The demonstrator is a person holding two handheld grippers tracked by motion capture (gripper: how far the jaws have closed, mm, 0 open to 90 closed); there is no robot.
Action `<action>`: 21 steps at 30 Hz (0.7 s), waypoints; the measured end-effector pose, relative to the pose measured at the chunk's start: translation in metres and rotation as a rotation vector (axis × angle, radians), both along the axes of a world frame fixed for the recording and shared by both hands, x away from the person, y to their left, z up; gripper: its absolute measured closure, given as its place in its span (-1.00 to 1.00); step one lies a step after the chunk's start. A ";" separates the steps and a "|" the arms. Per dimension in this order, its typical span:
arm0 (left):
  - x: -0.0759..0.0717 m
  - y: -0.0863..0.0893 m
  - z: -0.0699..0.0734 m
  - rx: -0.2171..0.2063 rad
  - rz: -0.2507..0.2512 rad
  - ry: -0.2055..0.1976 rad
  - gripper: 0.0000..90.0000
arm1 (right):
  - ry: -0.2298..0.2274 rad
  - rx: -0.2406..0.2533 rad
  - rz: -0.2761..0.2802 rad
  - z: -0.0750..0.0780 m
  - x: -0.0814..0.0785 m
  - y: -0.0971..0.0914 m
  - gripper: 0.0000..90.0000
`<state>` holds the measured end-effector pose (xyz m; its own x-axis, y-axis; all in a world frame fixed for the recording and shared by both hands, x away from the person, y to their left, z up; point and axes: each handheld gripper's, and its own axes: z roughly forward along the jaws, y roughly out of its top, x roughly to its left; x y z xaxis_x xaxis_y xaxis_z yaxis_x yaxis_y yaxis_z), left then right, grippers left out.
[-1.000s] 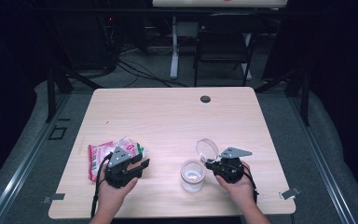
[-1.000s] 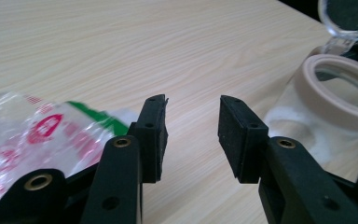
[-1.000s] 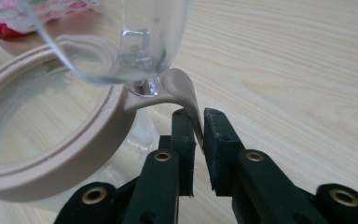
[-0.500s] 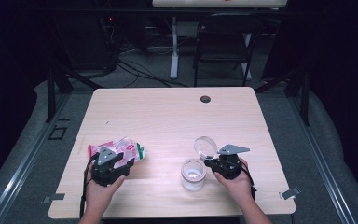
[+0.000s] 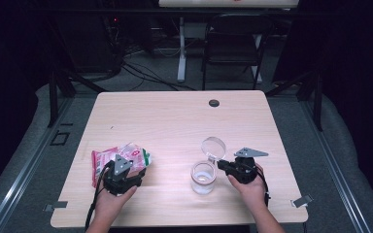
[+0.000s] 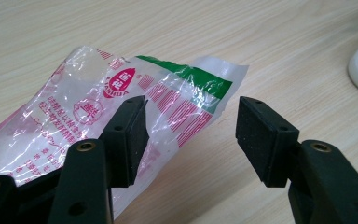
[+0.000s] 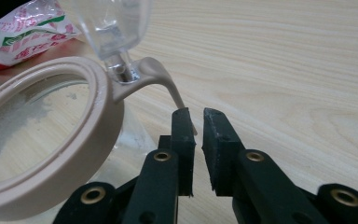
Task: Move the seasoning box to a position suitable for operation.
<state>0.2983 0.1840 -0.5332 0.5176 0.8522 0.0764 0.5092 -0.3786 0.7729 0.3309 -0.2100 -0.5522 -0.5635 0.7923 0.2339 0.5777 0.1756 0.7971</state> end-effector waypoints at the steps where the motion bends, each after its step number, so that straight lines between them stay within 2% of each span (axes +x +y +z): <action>1: 0.000 0.000 0.000 0.000 0.000 0.000 -0.05 | -0.002 -0.011 0.001 0.000 -0.001 0.001 0.80; 5: 0.002 -0.005 -0.003 0.017 -0.005 0.000 -0.06 | -0.010 -0.031 0.009 0.001 -0.004 0.001 0.75; 8: 0.004 -0.008 -0.005 0.060 -0.010 -0.010 -0.06 | -0.017 -0.029 0.011 0.001 -0.006 0.001 0.70; 13: 0.012 -0.011 -0.011 0.138 0.027 -0.023 -0.06 | -0.029 -0.027 0.007 0.001 -0.012 -0.003 0.67; 16: 0.014 -0.011 -0.012 0.139 0.030 -0.020 -0.06 | -0.030 -0.021 0.001 0.002 -0.014 -0.005 0.67; 21: 0.020 -0.015 -0.017 0.172 0.037 -0.027 -0.10 | -0.032 -0.010 -0.015 0.002 -0.019 -0.012 0.65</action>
